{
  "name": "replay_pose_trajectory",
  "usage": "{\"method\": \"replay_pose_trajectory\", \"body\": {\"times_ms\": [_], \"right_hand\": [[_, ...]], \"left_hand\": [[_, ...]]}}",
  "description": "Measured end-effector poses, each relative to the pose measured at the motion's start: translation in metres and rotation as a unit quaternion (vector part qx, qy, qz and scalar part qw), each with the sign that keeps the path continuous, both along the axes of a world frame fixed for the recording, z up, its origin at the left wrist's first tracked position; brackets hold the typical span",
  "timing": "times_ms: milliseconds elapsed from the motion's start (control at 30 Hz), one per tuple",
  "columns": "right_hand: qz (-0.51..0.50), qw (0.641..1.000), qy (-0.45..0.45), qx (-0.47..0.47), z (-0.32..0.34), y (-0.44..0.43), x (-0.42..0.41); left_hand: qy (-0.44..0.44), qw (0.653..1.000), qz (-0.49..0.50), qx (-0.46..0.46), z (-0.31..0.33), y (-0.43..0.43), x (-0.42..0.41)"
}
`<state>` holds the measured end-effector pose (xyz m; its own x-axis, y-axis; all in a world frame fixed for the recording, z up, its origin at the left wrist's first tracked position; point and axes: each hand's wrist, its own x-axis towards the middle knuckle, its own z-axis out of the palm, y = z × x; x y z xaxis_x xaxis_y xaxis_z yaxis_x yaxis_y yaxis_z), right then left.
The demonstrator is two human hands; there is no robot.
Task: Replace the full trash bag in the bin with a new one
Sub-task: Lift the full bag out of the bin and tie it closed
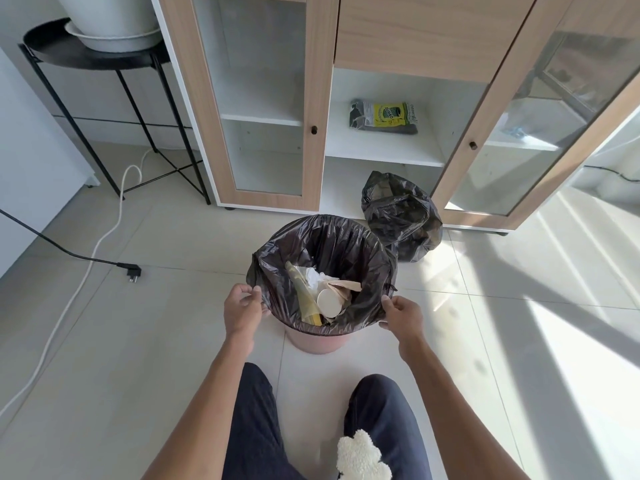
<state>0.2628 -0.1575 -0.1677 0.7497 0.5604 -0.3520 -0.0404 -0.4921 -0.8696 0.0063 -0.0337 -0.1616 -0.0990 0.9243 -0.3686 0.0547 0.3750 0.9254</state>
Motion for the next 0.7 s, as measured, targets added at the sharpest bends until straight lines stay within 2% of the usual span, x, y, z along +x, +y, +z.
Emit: {"method": "replay_pose_trajectory", "body": {"times_ms": [333,433,533,700], "right_hand": [[-0.024,0.999,-0.001,-0.022,-0.016,-0.013,-0.006],[-0.019,1.0,0.001,-0.022,-0.014,-0.012,-0.007],[-0.005,0.999,-0.013,-0.035,-0.011,-0.012,-0.009],[0.019,0.998,-0.023,-0.055,-0.01,-0.013,-0.01]], "left_hand": [[0.044,0.997,-0.058,-0.01,0.009,-0.028,0.008],[0.087,0.993,-0.079,-0.016,0.011,-0.033,0.005],[0.154,0.982,-0.104,0.018,0.012,-0.04,0.002],[0.151,0.974,-0.165,-0.024,0.016,-0.047,0.011]]}}
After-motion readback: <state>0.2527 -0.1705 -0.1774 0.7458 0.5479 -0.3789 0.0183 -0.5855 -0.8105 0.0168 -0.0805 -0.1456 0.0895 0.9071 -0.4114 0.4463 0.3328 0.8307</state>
